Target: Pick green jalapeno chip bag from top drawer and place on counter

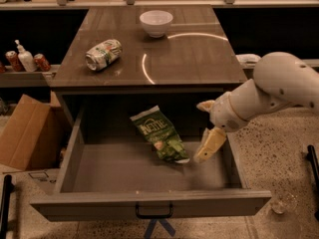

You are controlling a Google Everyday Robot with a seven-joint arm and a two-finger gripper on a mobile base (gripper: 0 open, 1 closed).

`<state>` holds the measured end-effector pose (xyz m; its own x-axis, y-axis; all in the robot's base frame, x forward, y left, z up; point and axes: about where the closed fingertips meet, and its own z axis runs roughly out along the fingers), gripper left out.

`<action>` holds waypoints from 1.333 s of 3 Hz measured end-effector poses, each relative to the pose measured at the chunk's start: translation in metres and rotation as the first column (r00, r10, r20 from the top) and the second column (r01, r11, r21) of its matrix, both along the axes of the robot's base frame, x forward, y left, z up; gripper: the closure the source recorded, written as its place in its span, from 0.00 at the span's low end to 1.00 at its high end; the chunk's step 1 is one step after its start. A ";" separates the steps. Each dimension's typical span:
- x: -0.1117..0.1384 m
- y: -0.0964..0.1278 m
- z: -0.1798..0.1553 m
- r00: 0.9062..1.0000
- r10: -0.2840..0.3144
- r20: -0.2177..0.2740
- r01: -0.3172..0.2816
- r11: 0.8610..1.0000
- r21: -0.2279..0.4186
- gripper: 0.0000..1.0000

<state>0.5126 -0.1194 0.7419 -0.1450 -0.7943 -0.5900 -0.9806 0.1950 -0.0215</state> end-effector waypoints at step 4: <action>0.036 0.053 -0.044 0.999 -0.044 0.004 0.044 0.999 0.014 0.00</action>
Offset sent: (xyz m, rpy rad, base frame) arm 0.0392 0.0381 -0.0448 -0.0014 -0.0063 -0.0520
